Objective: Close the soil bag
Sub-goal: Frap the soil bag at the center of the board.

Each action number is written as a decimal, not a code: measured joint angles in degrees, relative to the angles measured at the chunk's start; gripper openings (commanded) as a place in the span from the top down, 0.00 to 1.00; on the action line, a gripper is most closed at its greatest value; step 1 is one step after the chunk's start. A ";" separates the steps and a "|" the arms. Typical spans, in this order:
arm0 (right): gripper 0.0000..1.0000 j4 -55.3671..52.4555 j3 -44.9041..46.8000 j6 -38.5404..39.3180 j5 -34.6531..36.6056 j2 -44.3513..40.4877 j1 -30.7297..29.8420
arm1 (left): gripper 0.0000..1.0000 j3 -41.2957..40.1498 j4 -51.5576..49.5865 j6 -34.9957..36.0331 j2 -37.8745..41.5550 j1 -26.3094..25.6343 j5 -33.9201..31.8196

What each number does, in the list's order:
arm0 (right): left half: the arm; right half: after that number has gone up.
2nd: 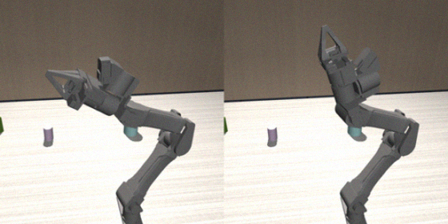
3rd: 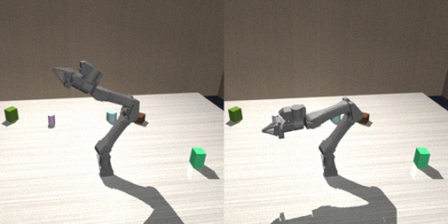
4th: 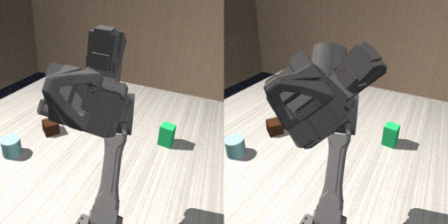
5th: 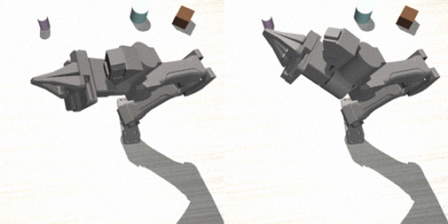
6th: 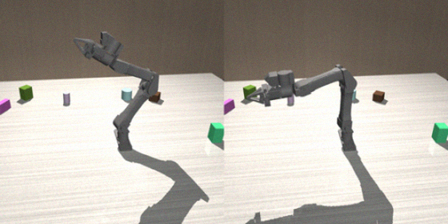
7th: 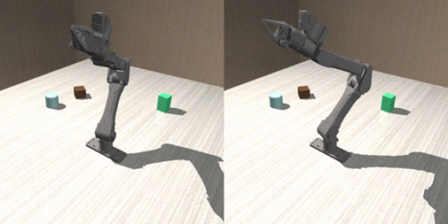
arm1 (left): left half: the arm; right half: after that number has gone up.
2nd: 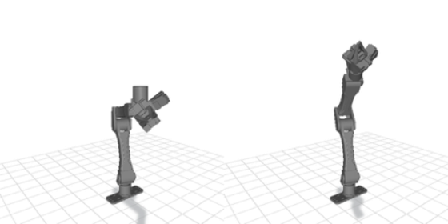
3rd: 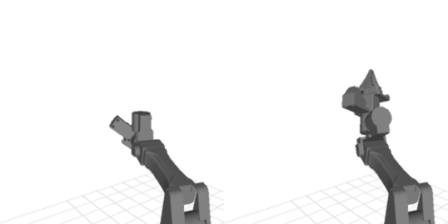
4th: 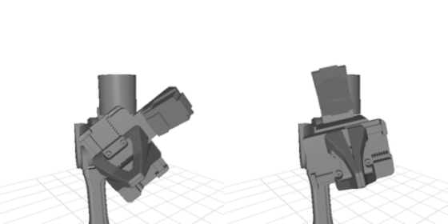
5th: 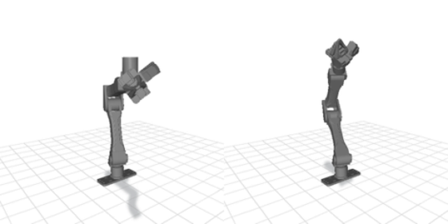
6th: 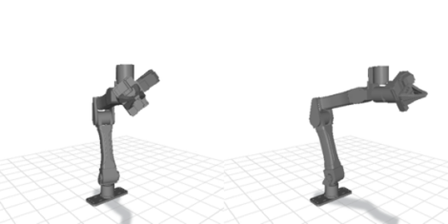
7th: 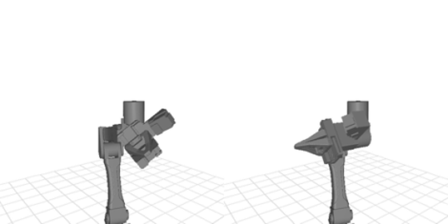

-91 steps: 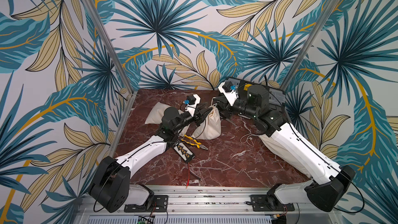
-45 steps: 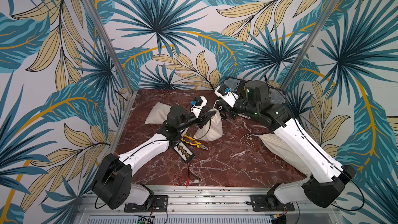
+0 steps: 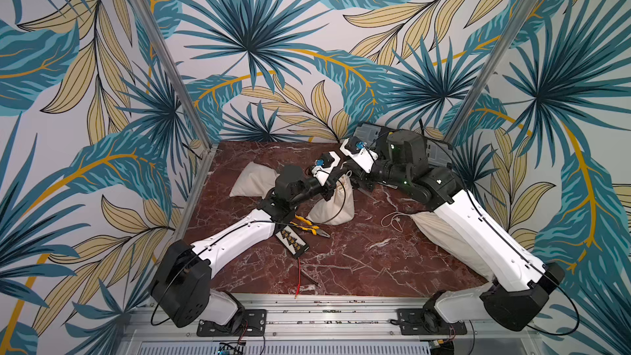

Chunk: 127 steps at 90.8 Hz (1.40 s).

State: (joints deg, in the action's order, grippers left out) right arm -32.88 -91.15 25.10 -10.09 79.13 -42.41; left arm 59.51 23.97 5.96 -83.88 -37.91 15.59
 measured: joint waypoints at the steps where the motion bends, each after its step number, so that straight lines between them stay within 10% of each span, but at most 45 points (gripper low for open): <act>1: 1.00 0.07 0.26 -0.13 0.20 -0.33 0.04 | 0.95 0.13 0.00 0.31 -0.15 -0.31 -0.79; 49: 1.00 7.17 12.46 -6.49 8.74 -16.87 0.37 | 0.81 8.07 0.13 -2.32 -12.15 -6.97 -24.44; 109: 1.00 17.33 26.69 -8.41 16.06 -25.49 -0.46 | 0.85 9.64 -3.93 -1.60 -9.18 -0.37 -15.54; 127: 1.00 26.77 34.49 -12.76 12.55 -25.11 -0.42 | 0.68 0.26 1.16 1.20 -8.87 1.62 -10.36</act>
State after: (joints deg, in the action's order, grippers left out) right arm -6.11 -56.66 12.34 2.46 54.02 -42.83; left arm 59.77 25.12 7.16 -92.75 -36.29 5.23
